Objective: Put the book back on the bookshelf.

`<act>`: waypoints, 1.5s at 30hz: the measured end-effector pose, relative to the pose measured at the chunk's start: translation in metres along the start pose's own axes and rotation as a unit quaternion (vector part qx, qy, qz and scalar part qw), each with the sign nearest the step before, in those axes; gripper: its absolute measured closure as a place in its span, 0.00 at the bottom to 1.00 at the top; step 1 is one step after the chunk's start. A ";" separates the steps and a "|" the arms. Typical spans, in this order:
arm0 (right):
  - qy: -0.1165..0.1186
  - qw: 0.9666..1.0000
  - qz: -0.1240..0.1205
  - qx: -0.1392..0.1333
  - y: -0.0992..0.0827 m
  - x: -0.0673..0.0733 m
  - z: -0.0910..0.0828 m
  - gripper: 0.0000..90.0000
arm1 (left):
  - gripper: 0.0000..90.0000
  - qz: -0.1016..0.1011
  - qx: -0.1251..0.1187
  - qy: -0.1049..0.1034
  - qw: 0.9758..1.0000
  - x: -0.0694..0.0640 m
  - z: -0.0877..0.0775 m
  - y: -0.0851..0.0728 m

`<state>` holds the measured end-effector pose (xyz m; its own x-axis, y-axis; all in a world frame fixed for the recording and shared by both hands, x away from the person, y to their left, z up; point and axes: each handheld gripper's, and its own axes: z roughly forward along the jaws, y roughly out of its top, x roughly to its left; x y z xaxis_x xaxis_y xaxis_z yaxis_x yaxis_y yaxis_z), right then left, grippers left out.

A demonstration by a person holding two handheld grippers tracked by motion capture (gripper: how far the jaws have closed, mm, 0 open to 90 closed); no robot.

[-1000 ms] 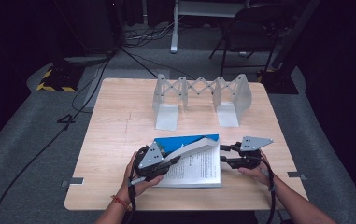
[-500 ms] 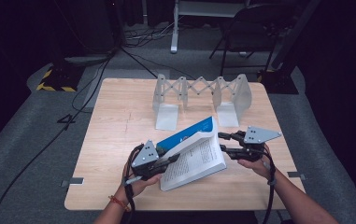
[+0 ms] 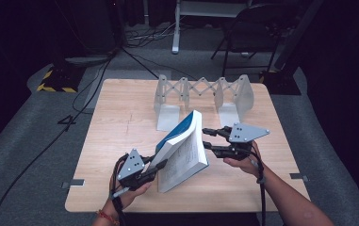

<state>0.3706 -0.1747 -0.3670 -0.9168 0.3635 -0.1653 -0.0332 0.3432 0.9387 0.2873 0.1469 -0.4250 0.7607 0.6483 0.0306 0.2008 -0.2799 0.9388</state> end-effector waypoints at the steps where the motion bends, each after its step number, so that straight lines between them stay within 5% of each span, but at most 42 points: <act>1: 0.000 1.000 0.000 0.000 0.003 0.002 0.002 0.63 | 0.74 0.000 0.000 0.008 1.000 -0.002 0.000 -0.001; 5: 0.000 1.000 -0.009 0.004 0.008 0.008 0.009 0.63 | 0.63 -0.002 0.007 0.030 1.000 -0.004 0.001 -0.003; 8: 0.011 1.000 -0.009 0.012 0.007 0.010 0.014 0.62 | 0.57 -0.012 0.013 0.020 1.000 -0.003 0.003 -0.006; 11: 0.018 1.000 -0.002 0.023 0.004 0.009 0.018 0.61 | 0.64 -0.014 0.015 -0.009 1.000 -0.004 0.006 -0.007; 15: 0.022 1.000 -0.001 0.020 0.003 0.009 0.019 0.63 | 0.75 0.000 0.019 -0.020 1.000 -0.006 0.012 -0.005; 18: 0.026 1.000 0.000 0.017 0.001 0.007 0.016 0.63 | 0.81 -0.014 0.006 -0.041 0.999 0.001 0.015 -0.005; 26: 0.011 1.000 0.007 0.007 -0.005 -0.001 -0.001 0.64 | 0.82 -0.020 -0.010 -0.089 0.996 -0.001 0.039 0.003; 32: -0.012 1.000 0.004 -0.005 -0.006 -0.008 -0.031 0.64 | 0.82 -0.021 -0.026 -0.127 0.991 -0.007 0.069 0.015; 41: -0.032 0.999 0.007 -0.013 -0.012 -0.012 -0.052 0.62 | 0.81 -0.019 -0.032 -0.141 0.989 -0.010 0.092 0.021; 45: -0.031 0.999 -0.003 -0.016 -0.011 -0.006 -0.050 0.61 | 0.78 -0.005 -0.023 -0.124 0.992 -0.010 0.084 0.020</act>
<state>0.3569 -0.2237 -0.3610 -0.8902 0.4146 -0.1889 -0.0527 0.3181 0.9466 0.3356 0.0758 -0.4352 0.8884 0.4553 -0.0589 0.1854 -0.2384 0.9533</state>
